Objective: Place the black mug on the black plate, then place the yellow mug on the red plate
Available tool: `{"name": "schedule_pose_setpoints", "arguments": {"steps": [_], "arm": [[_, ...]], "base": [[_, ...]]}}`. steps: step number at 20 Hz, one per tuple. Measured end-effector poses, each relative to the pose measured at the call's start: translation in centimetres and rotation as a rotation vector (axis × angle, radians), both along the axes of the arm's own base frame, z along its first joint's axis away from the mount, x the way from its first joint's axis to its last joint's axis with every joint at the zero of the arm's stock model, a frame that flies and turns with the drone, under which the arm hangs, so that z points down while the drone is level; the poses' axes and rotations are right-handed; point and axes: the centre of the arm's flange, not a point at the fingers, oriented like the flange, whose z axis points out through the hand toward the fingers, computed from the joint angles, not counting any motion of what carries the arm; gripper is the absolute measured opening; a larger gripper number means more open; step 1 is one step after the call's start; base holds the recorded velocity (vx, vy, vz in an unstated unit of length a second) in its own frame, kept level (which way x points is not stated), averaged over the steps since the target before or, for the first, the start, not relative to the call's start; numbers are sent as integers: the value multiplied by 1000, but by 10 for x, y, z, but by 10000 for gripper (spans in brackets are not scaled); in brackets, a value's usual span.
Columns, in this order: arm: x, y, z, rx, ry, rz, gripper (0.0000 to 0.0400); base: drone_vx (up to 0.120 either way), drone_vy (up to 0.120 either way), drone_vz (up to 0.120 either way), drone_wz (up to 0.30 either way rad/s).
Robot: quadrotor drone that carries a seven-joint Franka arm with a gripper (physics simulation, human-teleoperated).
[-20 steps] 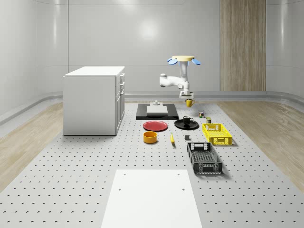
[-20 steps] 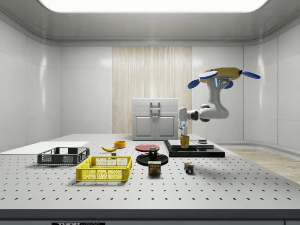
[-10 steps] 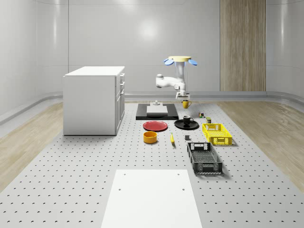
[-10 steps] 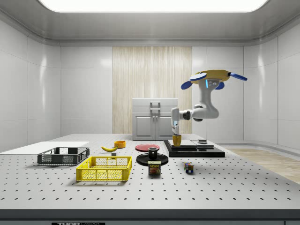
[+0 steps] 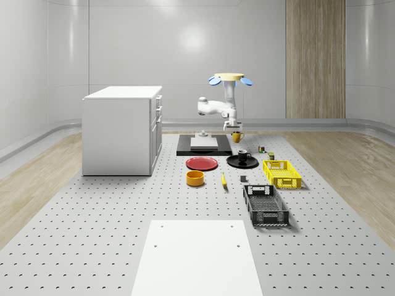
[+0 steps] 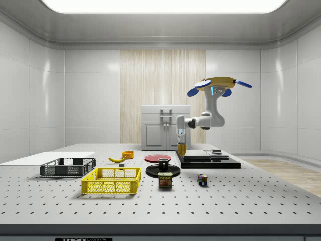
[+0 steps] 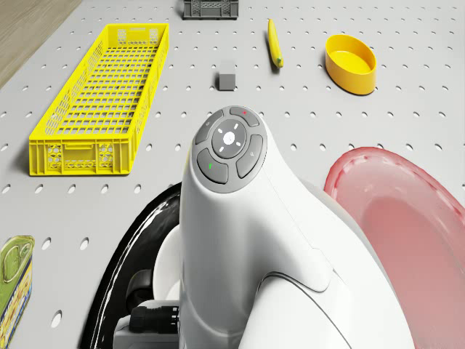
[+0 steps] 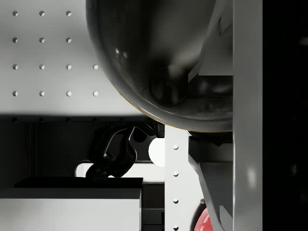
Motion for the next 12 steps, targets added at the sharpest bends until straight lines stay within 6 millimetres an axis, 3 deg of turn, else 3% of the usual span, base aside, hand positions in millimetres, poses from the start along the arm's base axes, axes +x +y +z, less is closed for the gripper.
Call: {"name": "schedule_pose_setpoints", "arguments": {"steps": [12], "arm": [[0, 0, 0, 0, 0, 0, 110]], "base": [[120, -120, 0, 0]]}}
